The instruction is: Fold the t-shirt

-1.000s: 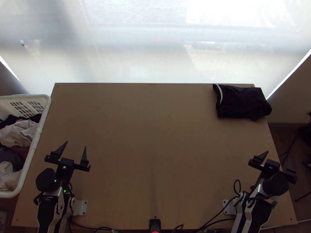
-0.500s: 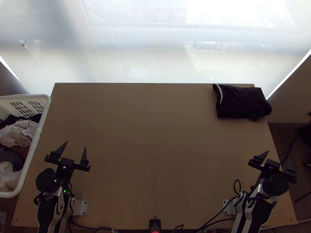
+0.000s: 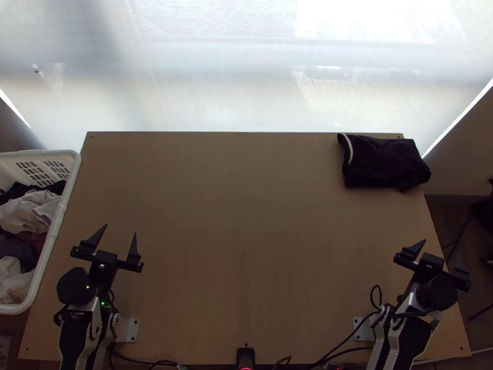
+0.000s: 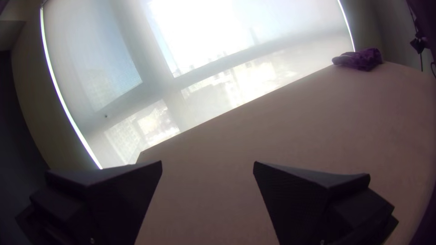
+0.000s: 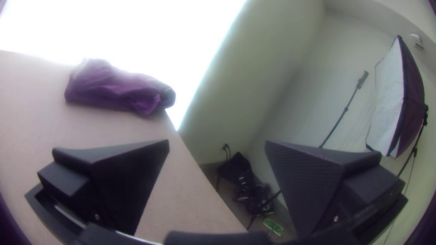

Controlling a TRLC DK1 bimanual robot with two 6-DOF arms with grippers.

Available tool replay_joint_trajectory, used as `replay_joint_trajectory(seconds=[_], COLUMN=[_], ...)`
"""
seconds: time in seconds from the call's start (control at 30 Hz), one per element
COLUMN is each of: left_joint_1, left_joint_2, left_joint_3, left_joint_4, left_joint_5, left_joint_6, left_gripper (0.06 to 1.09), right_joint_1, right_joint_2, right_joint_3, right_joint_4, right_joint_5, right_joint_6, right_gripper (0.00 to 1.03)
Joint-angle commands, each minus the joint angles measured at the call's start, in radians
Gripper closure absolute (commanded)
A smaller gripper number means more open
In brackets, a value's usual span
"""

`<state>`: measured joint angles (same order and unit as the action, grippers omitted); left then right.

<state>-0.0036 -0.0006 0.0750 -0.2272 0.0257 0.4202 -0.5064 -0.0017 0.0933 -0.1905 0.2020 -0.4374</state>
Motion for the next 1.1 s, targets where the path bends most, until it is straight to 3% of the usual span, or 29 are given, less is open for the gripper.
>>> replay_joint_trajectory(seconds=[0.0, 0.3, 0.7, 1.07], left_joint_1=[-0.001, -0.004, -0.004, -0.006], left_joint_2=[0.001, 0.001, 0.001, -0.001], left_joint_3=[0.000, 0.000, 0.000, 0.000], left_joint_4=[0.000, 0.000, 0.000, 0.000], left_joint_5=[0.002, 0.002, 0.002, 0.002], left_joint_6=[0.000, 0.000, 0.000, 0.000], left_gripper=[0.11, 0.11, 0.11, 0.11], right_joint_1=[0.000, 0.002, 0.149, 0.195], right_joint_2=[0.000, 0.000, 0.002, 0.000], right_joint_3=[0.000, 0.000, 0.000, 0.000], right_joint_4=[0.000, 0.000, -0.001, -0.010], right_joint_5=[0.000, 0.000, -0.009, -0.052], right_joint_6=[0.000, 0.000, 0.031, 0.040], right_gripper=[0.05, 0.05, 0.05, 0.05])
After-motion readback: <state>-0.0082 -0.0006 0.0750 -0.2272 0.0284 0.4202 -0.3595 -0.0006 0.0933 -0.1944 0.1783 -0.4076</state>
